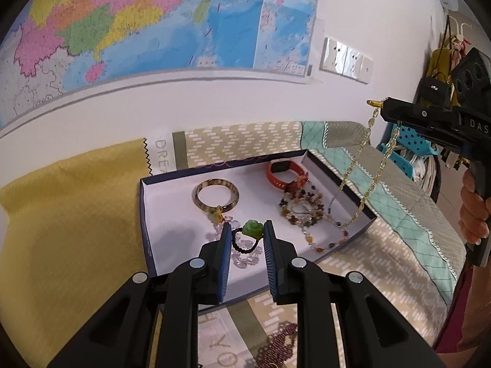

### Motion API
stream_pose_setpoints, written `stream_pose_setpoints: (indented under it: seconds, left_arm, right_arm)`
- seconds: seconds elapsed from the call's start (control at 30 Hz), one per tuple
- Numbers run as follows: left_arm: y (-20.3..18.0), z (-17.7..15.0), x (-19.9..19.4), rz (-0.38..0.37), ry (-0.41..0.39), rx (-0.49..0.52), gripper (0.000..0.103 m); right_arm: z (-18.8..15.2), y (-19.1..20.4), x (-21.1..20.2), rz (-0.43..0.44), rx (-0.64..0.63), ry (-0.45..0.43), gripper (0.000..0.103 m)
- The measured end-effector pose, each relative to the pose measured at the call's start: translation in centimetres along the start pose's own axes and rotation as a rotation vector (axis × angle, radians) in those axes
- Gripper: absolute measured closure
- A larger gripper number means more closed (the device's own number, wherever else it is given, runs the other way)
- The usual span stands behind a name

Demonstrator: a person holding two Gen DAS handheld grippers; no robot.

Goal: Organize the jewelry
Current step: 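Carry the gold chain and green-stone ring over the box and lower them, then open both tools to release the chain and ring in the box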

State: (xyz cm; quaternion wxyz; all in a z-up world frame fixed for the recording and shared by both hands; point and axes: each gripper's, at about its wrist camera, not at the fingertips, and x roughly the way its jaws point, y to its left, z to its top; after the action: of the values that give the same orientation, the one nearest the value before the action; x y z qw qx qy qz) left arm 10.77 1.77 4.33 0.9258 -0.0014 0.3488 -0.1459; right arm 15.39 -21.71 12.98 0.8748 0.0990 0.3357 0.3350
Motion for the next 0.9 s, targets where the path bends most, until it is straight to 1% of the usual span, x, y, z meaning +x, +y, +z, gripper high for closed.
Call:
stream_pose_setpoints:
  seconds: [0.27,0.9]
  left_arm:
    - [0.8,-0.7,3.2,0.024,0.075,-0.003,0.084]
    - [1.0,-1.4,6.5,0.059,0.172,0.017,0.083]
  right_arm:
    - [-0.7,-1.9,2.4,-0.006,0.041,0.057,0.091]
    - [-3.6,-4.0,8.4,-0.069,0.051,0.221,0.091]
